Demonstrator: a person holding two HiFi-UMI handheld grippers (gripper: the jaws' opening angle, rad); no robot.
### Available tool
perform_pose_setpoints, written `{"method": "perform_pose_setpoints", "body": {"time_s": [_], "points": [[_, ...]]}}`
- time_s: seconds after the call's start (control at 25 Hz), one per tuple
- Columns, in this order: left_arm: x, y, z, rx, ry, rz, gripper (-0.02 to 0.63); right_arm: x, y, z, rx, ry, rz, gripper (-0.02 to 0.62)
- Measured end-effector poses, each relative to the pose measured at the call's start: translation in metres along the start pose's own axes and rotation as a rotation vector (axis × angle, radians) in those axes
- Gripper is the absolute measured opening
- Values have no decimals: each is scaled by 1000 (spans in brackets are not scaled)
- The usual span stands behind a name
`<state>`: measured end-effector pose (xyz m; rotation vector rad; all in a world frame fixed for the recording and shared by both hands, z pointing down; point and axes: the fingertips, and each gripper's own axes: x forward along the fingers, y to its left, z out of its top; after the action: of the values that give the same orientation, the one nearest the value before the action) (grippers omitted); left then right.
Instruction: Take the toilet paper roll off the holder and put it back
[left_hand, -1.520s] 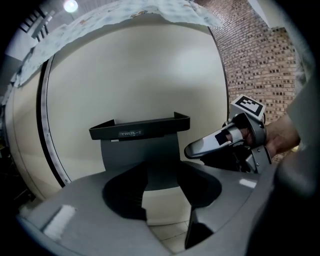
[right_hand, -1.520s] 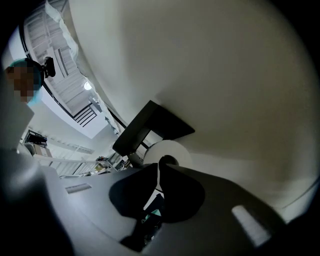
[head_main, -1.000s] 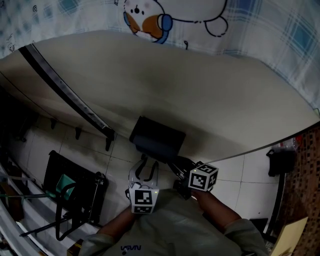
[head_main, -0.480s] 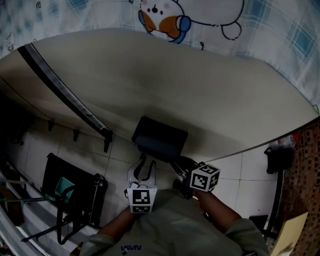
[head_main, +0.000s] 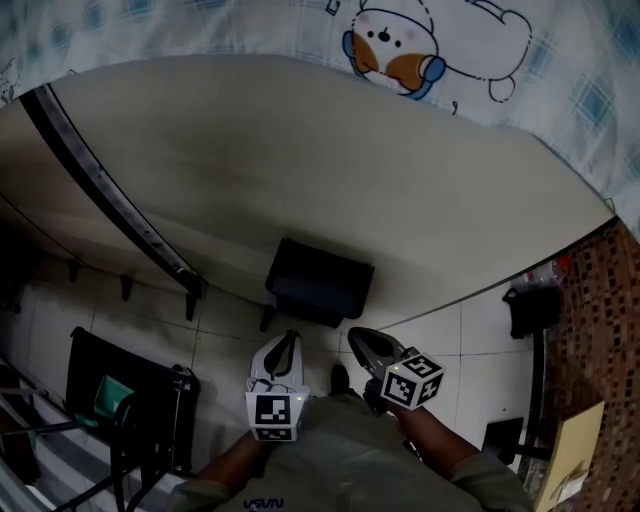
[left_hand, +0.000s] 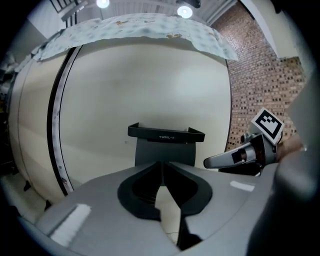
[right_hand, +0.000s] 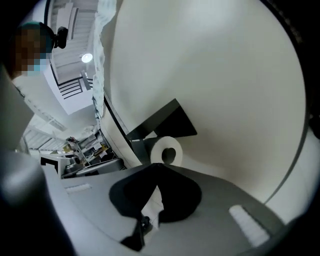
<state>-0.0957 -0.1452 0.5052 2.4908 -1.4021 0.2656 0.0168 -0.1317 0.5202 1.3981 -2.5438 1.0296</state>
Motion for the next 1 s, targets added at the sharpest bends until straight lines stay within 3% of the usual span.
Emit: {"method": "perform_pose_setpoints", "body": {"time_s": [0.16, 0.4, 0.6, 0.76, 1.0], "points": [[-10, -8, 4, -62, -24, -83, 9, -17, 14, 8, -77, -53, -93, 0], [-22, -20, 21, -41, -28, -131, 9, -40, 32, 22, -189, -131, -125, 0], [-30, -40, 36, -60, -89, -34, 9, -67, 31, 41, -292, -179, -82, 0], [-26, -88, 32, -69, -101, 47, 9, -101, 24, 47, -394, -182, -2, 0], [-39, -165, 16, -60, -118, 177, 9, -154, 2, 33, -441, -134, 158, 0]]}}
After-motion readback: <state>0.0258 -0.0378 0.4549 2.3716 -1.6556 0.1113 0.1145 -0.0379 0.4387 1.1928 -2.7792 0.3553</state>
